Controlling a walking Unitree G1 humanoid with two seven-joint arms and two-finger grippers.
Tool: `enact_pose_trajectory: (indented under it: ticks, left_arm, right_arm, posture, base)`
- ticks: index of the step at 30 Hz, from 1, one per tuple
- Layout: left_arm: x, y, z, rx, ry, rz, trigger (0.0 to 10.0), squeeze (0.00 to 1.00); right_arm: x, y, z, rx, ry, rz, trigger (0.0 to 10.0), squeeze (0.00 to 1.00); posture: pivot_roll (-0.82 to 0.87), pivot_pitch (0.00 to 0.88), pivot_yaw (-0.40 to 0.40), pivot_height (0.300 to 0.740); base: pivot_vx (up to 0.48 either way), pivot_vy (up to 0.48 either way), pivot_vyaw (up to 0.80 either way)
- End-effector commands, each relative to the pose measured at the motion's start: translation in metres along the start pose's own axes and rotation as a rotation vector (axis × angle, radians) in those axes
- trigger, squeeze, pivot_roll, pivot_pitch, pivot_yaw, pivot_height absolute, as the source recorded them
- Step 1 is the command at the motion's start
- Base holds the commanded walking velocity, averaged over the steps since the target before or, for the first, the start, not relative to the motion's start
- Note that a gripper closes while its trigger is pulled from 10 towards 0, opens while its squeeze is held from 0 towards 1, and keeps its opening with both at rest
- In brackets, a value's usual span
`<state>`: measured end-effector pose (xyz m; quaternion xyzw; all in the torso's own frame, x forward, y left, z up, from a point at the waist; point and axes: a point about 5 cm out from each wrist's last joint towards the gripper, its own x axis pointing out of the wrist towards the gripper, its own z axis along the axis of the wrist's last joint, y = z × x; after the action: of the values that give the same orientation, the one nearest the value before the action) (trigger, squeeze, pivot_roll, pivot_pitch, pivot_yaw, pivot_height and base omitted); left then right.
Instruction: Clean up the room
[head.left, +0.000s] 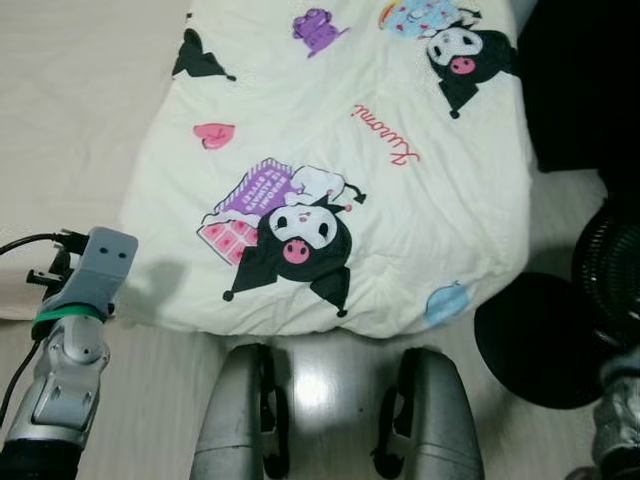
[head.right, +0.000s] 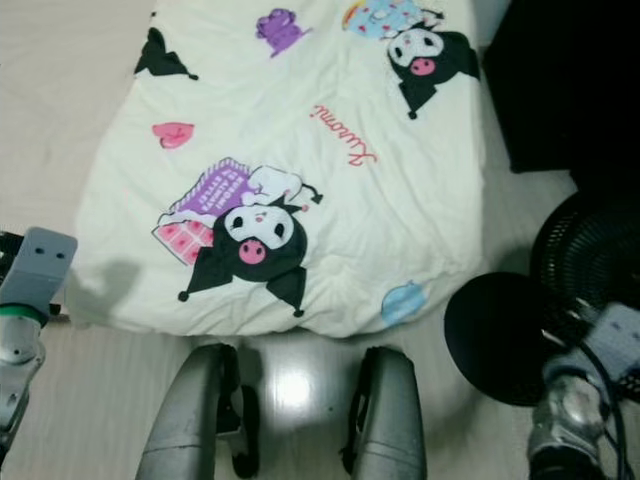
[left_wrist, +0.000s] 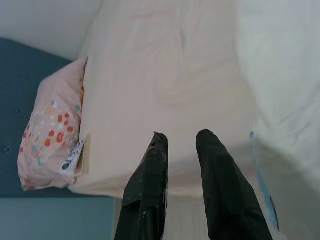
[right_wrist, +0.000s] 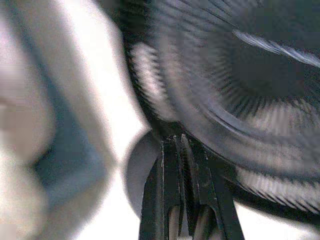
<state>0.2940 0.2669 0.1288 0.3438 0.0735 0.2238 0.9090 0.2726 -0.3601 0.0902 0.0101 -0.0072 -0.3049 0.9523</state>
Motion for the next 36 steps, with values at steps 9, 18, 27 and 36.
enact_pose_trajectory:
  ticks: [9,18,27,36]
  left_arm:
    - [-0.027,-0.020,0.048,-0.326,-0.272,-0.411,10.0,0.00]
    - [-0.044,-0.031,0.074,-0.536,-0.345,-0.581,10.0,0.00]
    - [-0.045,-0.054,0.085,-0.483,-0.412,-0.615,10.0,0.00]
    - [-0.045,-0.070,0.083,-0.506,-0.364,-0.612,10.0,0.00]
  right_arm:
    - [-0.037,0.090,0.036,0.081,-0.244,0.442,10.0,0.00]
    - [-0.077,0.137,0.017,0.112,-0.188,0.639,10.0,0.00]
    - [-0.091,0.151,-0.007,0.130,-0.072,0.636,10.0,0.00]
    - [-0.086,0.151,-0.010,0.104,-0.053,0.646,10.0,0.00]
  posture:
    - [0.04,0.191,0.088,0.615]
    - [0.01,0.126,0.041,0.615]
    - [-0.01,0.062,0.037,0.645]
    - [-0.01,0.058,0.021,0.680]
  base:
    - [0.000,0.000,0.00]
    - [0.000,0.000,0.00]
    - [0.000,0.000,0.00]
    - [0.000,0.000,0.00]
